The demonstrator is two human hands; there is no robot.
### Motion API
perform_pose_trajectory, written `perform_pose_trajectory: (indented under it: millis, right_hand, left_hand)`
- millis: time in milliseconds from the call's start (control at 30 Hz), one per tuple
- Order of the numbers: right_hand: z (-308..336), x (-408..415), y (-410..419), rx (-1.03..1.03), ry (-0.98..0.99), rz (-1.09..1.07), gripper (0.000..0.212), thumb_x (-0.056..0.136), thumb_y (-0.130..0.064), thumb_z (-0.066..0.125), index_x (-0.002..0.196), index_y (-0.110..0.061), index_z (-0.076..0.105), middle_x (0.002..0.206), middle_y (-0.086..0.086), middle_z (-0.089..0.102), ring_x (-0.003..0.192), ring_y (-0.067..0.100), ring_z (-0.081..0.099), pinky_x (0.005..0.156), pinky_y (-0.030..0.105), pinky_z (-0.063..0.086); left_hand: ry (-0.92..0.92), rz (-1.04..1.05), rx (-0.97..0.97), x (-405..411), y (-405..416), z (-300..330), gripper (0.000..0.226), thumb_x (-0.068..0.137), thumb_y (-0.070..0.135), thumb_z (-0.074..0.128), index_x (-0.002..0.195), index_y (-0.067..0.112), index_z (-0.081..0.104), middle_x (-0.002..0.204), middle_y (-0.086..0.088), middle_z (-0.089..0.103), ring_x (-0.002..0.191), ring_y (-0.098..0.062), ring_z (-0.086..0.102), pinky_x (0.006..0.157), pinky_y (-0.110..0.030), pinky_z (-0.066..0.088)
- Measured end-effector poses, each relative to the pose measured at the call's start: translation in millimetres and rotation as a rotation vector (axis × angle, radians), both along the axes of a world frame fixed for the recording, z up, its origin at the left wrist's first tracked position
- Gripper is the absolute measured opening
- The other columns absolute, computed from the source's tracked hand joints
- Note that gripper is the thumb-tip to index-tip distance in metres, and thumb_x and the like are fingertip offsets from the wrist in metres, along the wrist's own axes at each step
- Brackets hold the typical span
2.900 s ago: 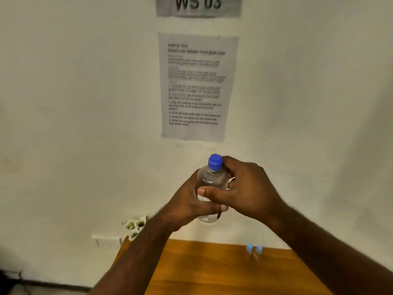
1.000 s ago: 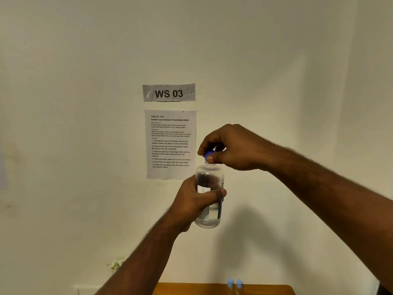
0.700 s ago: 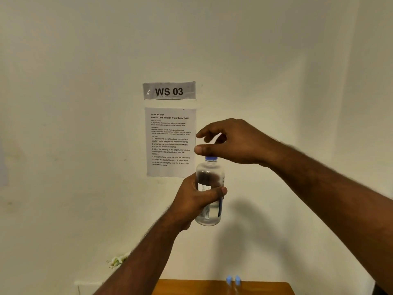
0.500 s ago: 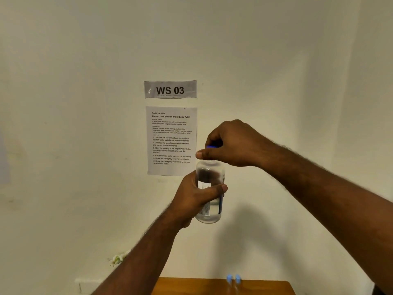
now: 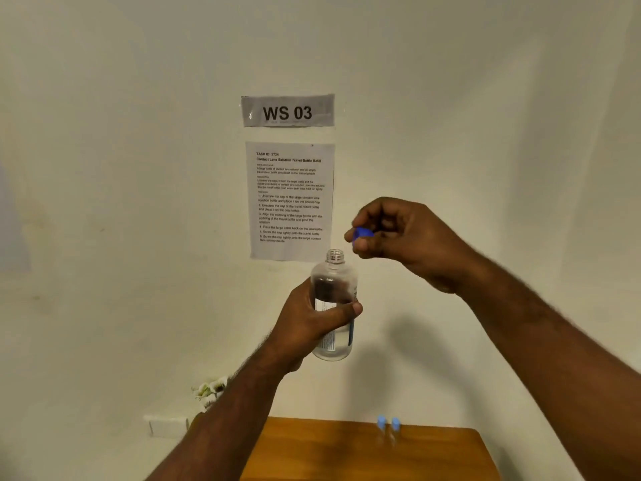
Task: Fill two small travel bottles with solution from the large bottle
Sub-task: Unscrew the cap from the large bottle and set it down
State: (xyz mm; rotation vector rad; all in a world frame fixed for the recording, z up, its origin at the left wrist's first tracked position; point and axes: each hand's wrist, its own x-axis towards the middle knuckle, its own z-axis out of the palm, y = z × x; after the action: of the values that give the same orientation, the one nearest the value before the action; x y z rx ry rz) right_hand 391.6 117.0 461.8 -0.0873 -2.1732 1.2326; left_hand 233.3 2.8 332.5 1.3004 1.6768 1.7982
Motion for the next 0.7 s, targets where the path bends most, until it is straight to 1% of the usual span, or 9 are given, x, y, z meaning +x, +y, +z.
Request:
perform_pose_trajectory:
  millis: [67, 133, 200, 267, 367, 467, 500, 600, 700]
  right_hand:
    - [-30.5, -3.4, 6.3, -0.124, 0.041, -0.009, 0.027, 0.083, 0.002, 0.075, 0.108, -0.001, 0.063, 0.103, 0.014, 0.076, 0.098, 0.032, 0.072, 0.086, 0.034, 0.06]
    - [-65.2, -8.1, 10.1, -0.166, 0.057, -0.044, 0.027, 0.083, 0.001, 0.075, 0.107, 0.001, 0.062, 0.102, 0.011, 0.077, 0.1, 0.028, 0.073, 0.086, 0.03, 0.059]
    - [-102.6, -14.9, 12.9, -0.206, 0.054, -0.091, 0.026, 0.083, 0.001, 0.075, 0.105, 0.0, 0.062, 0.103, 0.008, 0.078, 0.1, 0.023, 0.073, 0.084, 0.027, 0.058]
    - [-142.6, -22.3, 14.4, -0.271, 0.023, -0.129, 0.028, 0.082, 0.001, 0.077, 0.107, -0.004, 0.065, 0.104, 0.006, 0.078, 0.1, 0.022, 0.073, 0.086, 0.029, 0.058]
    - [-201.1, -33.1, 13.0, -0.306, -0.118, -0.187, 0.035, 0.079, -0.001, 0.08, 0.111, -0.012, 0.07, 0.103, -0.001, 0.078, 0.095, 0.014, 0.074, 0.088, 0.028, 0.059]
    - [-259.9, -44.5, 9.2, -0.302, -0.284, -0.242, 0.035, 0.079, -0.006, 0.082, 0.111, -0.017, 0.073, 0.103, -0.005, 0.077, 0.09, 0.009, 0.073, 0.084, 0.024, 0.059]
    - [-279.9, -48.9, 8.1, -0.298, -0.332, -0.257, 0.034, 0.079, -0.008, 0.083, 0.109, -0.019, 0.073, 0.104, -0.006, 0.076, 0.088, 0.01, 0.073, 0.081, 0.022, 0.058]
    - [-335.1, -63.5, 3.1, -0.297, -0.44, -0.304, 0.034, 0.078, -0.01, 0.083, 0.104, -0.027, 0.07, 0.104, -0.009, 0.073, 0.087, 0.009, 0.073, 0.074, 0.017, 0.056]
    - [-387.2, -76.9, -6.9, -0.285, -0.532, -0.325, 0.043, 0.078, -0.009, 0.083, 0.115, -0.025, 0.068, 0.103, -0.011, 0.071, 0.091, 0.007, 0.07, 0.074, 0.015, 0.055]
  left_hand:
    - [0.006, 0.026, -0.029, -5.5, -4.7, -14.0, 0.058, 0.068, 0.046, 0.089, 0.119, 0.032, 0.067, 0.112, 0.006, 0.077, 0.109, -0.011, 0.071, 0.097, -0.035, 0.057]
    - [0.014, 0.046, -0.055, -8.3, -10.8, -28.2, 0.051, 0.071, 0.041, 0.091, 0.115, 0.038, 0.065, 0.108, 0.018, 0.076, 0.102, 0.003, 0.068, 0.087, -0.017, 0.054]
    - [0.0, 0.063, -0.074, -13.7, -14.7, -48.6, 0.049, 0.071, 0.032, 0.089, 0.114, 0.038, 0.065, 0.104, 0.027, 0.075, 0.097, 0.008, 0.068, 0.08, -0.01, 0.053]
    - [-0.039, 0.078, -0.098, -21.1, -19.1, -75.3, 0.056, 0.071, 0.025, 0.091, 0.12, 0.031, 0.066, 0.107, 0.019, 0.076, 0.099, 0.002, 0.07, 0.08, -0.012, 0.055]
    - [-0.097, 0.11, -0.153, -34.4, -25.6, -119.1, 0.075, 0.063, 0.029, 0.098, 0.129, 0.023, 0.064, 0.117, 0.005, 0.076, 0.105, -0.01, 0.072, 0.082, -0.019, 0.057]
    - [-0.156, 0.133, -0.245, -46.7, -31.6, -163.2, 0.089, 0.054, 0.036, 0.101, 0.132, 0.023, 0.061, 0.123, 0.0, 0.073, 0.111, -0.018, 0.071, 0.09, -0.032, 0.061]
    - [-0.177, 0.134, -0.282, -49.6, -33.4, -178.1, 0.092, 0.052, 0.037, 0.102, 0.133, 0.023, 0.06, 0.124, 0.0, 0.072, 0.112, -0.018, 0.07, 0.09, -0.033, 0.061]
    - [-0.245, 0.139, -0.381, -57.0, -39.8, -224.7, 0.093, 0.052, 0.028, 0.102, 0.134, 0.02, 0.058, 0.126, 0.0, 0.071, 0.115, -0.019, 0.068, 0.085, -0.029, 0.061]
    - [-0.324, 0.147, -0.479, -64.3, -48.1, -275.9, 0.087, 0.053, 0.019, 0.102, 0.13, 0.019, 0.061, 0.123, -0.005, 0.072, 0.114, -0.025, 0.069, 0.085, -0.033, 0.063]
